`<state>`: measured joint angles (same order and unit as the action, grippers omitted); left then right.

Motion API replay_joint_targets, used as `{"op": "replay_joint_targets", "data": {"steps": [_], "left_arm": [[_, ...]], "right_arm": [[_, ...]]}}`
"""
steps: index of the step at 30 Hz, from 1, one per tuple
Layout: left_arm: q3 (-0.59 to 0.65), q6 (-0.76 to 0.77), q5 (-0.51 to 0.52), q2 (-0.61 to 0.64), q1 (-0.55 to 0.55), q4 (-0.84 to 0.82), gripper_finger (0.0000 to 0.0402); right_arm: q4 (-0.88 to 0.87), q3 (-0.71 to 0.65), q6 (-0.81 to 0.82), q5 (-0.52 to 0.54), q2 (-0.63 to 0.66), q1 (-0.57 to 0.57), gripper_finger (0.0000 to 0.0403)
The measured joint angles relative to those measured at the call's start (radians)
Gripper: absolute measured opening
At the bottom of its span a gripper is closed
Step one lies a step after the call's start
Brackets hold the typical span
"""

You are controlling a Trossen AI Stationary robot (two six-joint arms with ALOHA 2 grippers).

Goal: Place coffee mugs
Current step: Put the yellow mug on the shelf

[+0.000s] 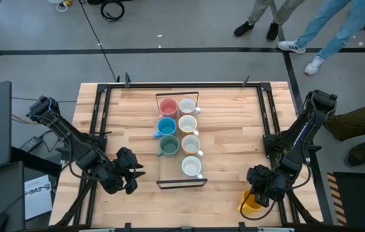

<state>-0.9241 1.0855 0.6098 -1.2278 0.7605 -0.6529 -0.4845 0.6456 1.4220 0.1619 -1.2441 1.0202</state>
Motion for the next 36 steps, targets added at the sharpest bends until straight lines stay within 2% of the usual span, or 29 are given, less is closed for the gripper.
{"op": "replay_joint_targets", "data": {"steps": [14, 23, 30, 36], "left_arm": [[0.000, 0.000, 0.022, 0.000, 0.000, 0.019, 0.0142], [0.000, -0.157, 0.056, 0.000, -0.006, 0.164, 0.0142], [0.000, -0.302, 0.064, 0.000, -0.043, 0.321, 0.0142], [0.000, -0.437, 0.064, 0.000, -0.087, 0.446, 0.0142]], "right_arm": [[-0.089, 0.118, -0.048, -0.128, 0.000, -0.110, 0.0028], [-0.436, 0.335, -0.108, -0.214, 0.001, -0.226, 0.0029], [-0.709, 0.545, -0.176, -0.206, 0.001, -0.328, 0.0030], [-0.859, 0.683, -0.240, -0.167, 0.001, -0.432, 0.0030]]}}
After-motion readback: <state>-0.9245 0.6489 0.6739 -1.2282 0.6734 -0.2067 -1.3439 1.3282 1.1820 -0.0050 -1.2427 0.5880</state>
